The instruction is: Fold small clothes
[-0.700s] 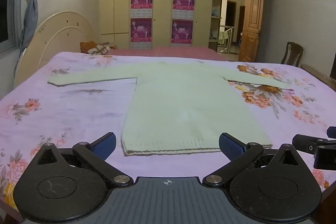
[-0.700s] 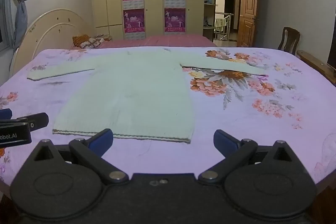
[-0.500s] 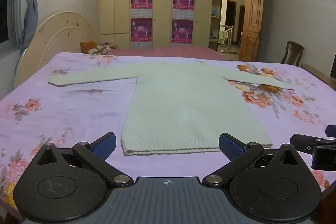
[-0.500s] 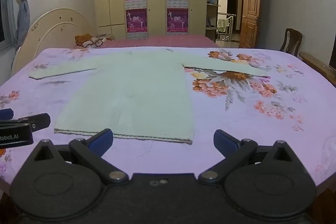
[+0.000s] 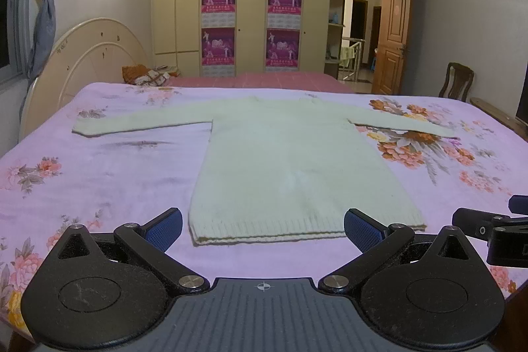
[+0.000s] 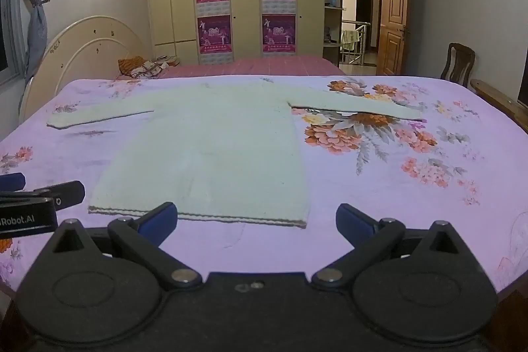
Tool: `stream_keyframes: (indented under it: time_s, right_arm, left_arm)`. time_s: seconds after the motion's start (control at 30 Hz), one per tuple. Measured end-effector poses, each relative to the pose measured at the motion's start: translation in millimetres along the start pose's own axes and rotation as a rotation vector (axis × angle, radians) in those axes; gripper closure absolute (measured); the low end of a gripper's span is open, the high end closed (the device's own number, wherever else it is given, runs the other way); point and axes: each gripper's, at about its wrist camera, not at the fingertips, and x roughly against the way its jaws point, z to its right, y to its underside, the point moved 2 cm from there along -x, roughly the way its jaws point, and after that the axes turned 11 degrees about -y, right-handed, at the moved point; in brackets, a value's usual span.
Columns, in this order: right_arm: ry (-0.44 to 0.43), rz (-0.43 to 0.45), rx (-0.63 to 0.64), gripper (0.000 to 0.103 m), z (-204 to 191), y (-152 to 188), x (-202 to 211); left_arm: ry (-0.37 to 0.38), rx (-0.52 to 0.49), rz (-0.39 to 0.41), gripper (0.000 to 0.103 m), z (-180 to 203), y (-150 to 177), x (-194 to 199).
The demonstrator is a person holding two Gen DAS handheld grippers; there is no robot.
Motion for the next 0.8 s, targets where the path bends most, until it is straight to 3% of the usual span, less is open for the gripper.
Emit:
stream_keyframes:
  time_s: [0.8]
  right_arm:
    - [0.000, 0.007, 0.000, 0.001, -3.4, -0.3, -1.1]
  left_arm:
    - [0.000, 0.001, -0.003, 0.000, -2.8, 0.4, -2.3]
